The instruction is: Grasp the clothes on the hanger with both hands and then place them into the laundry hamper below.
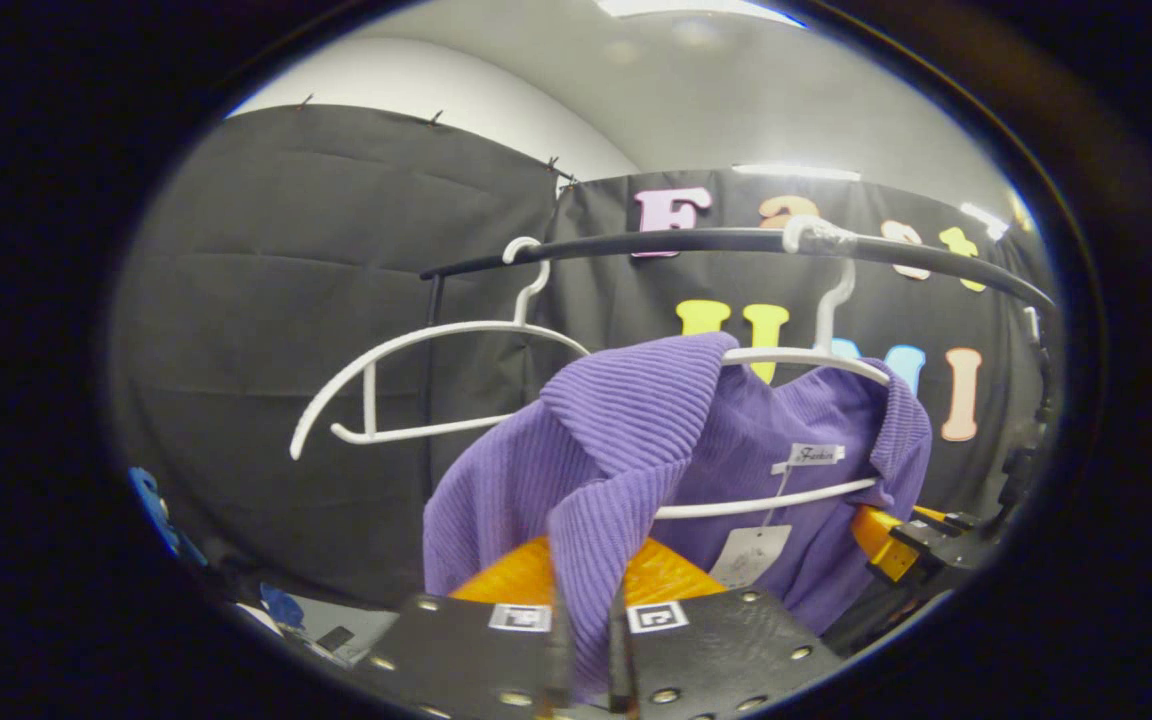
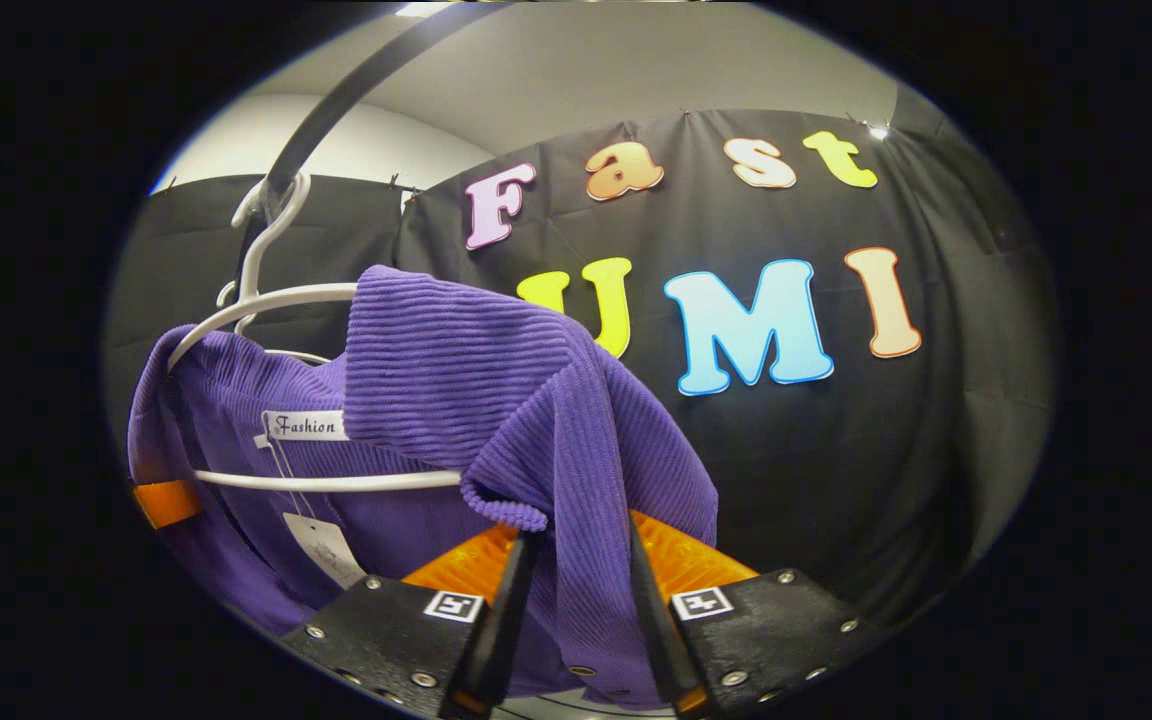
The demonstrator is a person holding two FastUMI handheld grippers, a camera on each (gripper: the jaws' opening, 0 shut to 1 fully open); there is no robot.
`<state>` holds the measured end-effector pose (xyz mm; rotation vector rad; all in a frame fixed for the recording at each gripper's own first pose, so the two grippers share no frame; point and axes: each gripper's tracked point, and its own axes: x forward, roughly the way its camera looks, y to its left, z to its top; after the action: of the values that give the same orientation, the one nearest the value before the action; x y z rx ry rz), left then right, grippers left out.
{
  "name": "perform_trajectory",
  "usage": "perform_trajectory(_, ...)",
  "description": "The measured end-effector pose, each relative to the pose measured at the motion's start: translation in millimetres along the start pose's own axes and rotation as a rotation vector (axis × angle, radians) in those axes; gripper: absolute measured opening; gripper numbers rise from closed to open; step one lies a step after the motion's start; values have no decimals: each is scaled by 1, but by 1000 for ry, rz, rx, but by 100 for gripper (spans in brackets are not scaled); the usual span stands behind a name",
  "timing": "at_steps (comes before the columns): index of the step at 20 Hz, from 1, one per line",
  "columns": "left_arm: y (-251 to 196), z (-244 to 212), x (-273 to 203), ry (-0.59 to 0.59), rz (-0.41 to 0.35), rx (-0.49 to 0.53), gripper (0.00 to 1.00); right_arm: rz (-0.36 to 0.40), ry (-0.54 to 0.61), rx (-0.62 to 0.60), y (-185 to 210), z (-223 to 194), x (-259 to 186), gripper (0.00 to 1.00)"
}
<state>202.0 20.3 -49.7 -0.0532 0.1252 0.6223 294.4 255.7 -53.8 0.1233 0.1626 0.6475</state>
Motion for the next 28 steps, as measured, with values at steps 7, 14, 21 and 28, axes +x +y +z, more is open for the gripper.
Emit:
perform_trajectory(7, -20, -3, -11, -3, -145, -64, 3, 102, 4, 24, 4, 1, 7, 2)
perform_trajectory(14, -15, 26, -38, -60, -187, -92, 3, 109, -32, 1, -5, 11, -7, 0)
perform_trajectory(21, 3, 56, -59, -108, -239, -95, 3, 12, -61, -16, -16, 23, -28, 0)
perform_trajectory(28, 22, 87, -64, -139, -283, -130, 3, -63, -101, -30, -15, 41, -42, 0)
